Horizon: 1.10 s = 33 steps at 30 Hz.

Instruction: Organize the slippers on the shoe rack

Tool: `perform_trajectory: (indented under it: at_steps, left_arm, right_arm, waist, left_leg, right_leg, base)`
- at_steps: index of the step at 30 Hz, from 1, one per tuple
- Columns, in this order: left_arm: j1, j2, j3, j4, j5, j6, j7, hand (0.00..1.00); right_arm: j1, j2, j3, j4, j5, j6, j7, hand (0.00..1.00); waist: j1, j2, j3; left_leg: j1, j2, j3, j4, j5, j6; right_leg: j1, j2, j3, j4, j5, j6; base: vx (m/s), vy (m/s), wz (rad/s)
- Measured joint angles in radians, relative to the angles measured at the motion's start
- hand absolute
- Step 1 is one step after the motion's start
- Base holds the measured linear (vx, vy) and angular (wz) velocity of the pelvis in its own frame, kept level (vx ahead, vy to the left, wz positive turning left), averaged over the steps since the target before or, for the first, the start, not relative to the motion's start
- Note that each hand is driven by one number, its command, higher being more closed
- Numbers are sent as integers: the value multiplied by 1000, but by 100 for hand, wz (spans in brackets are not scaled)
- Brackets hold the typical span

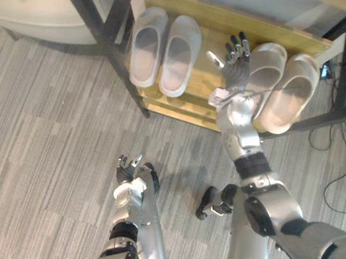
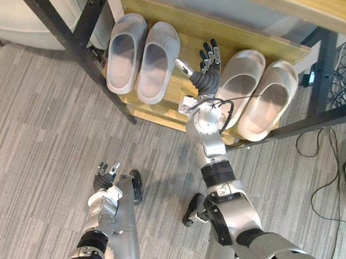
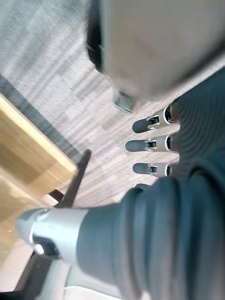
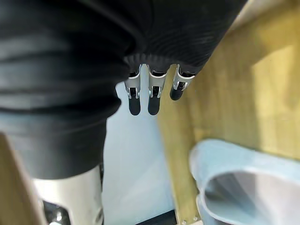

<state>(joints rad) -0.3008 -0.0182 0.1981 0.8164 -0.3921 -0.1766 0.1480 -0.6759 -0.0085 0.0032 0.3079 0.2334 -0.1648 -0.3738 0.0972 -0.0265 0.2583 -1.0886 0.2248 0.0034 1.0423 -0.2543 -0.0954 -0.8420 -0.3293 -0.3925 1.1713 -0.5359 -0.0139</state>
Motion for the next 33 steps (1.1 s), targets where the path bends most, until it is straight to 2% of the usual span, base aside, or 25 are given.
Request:
perform_trajectory:
  at_steps: [4, 8, 9, 10, 14, 16, 17, 21, 25, 27, 29, 30, 33]
  left_arm:
    - [47, -14, -2, 2, 17, 15, -18, 0]
    - [129, -17, -38, 25, 41, 17, -22, 0]
    - [210, 0, -156, 28, 82, 16, -32, 0]
    - [219, 8, -188, 35, 93, 15, -41, 0]
    - [212, 46, -284, 83, 127, 15, -62, 0]
    - [230, 58, -318, 81, 152, 15, -68, 0]
    - [254, 68, -338, 75, 169, 14, -71, 0]
    - [280, 98, -355, 65, 216, 14, -79, 0]
    - [315, 129, -417, -19, 214, 2, -114, 0]
    - [318, 131, -444, -32, 259, -2, -112, 0]
    - [319, 142, -501, -116, 294, 9, -112, 0]
    - [320, 158, -605, -328, 312, -14, -119, 0]
    - [320, 150, -643, -372, 290, -40, -150, 0]
  right_arm:
    - [148, 8, 50, -106, -63, 9, 27, 0]
    - [327, 10, 108, -185, -140, 9, 69, 0]
    - [501, -2, 145, -212, -216, 7, 137, 0]
    - [539, -14, 157, -200, -236, 7, 157, 0]
    - [569, -77, 166, -3, -244, 8, 213, 0]
    - [588, -83, 136, 153, -281, 18, 231, 0]
    - [624, -85, 117, 230, -308, 22, 242, 0]
    - [675, -98, 74, 410, -354, 36, 255, 0]
    - [720, -99, 33, 546, -372, 56, 256, 0]
    - [722, -99, 25, 601, -373, 61, 256, 0]
    - [722, -90, 0, 641, -374, 62, 256, 0]
    - [728, -72, -24, 673, -373, 74, 253, 0]
    - [732, -72, -41, 677, -374, 75, 252, 0]
  waist:
    - [-12, 0, -5]
    - [-35, -2, -30]
    - [-44, -11, -82]
    - [-46, -11, -96]
    - [-62, -11, -114]
    - [-73, -12, -114]
    - [-77, -9, -117]
    - [-97, 12, -132]
    - [-100, 15, -133]
    - [-104, 23, -138]
    - [-105, 37, -142]
    - [-111, 49, -149]
    - [-116, 57, -159]
  left_leg:
    - [115, 9, 20, -64, -3, 4]
    - [286, 27, 73, -178, 5, 0]
    - [478, 5, 152, -362, 54, 0]
    - [518, -7, 158, -420, 74, 0]
    - [627, -36, 186, -607, 156, 3]
    - [748, -66, 210, -771, 228, 4]
    - [845, -84, 236, -891, 277, 5]
    - [972, -111, 250, -1090, 366, 6]
    - [1048, -126, 247, -1144, 384, 9]
    - [1058, -130, 244, -1145, 383, 10]
    - [1058, -132, 239, -1145, 387, 15]
    - [1091, -136, 233, -1152, 385, 16]
    - [1092, -135, 232, -1152, 383, 15]
  right_leg:
    - [108, 14, -11, -73, 11, 6]
    - [281, 35, -36, -215, 48, 27]
    - [435, 41, -39, -399, 115, 60]
    - [468, 48, -40, -456, 141, 66]
    - [556, 78, -49, -639, 233, 76]
    - [655, 95, -60, -775, 297, 89]
    - [728, 111, -59, -869, 341, 97]
    - [817, 141, -62, -1017, 415, 110]
    - [886, 148, -67, -1071, 437, 121]
    - [899, 146, -67, -1078, 439, 124]
    - [905, 147, -67, -1086, 443, 126]
    - [950, 155, -68, -1119, 451, 121]
    - [956, 160, -68, -1132, 452, 124]
  base:
    - [22, 10, -1]
    - [113, 55, 2]
    - [239, 99, -3]
    - [240, 89, -5]
    - [98, 34, -2]
    - [131, 18, -3]
    - [130, 11, -13]
    - [58, 32, -12]
    - [-10, 17, 3]
    - [-29, 10, 5]
    - [-71, -5, 4]
    - [-71, -17, 0]
    - [-21, -7, 0]
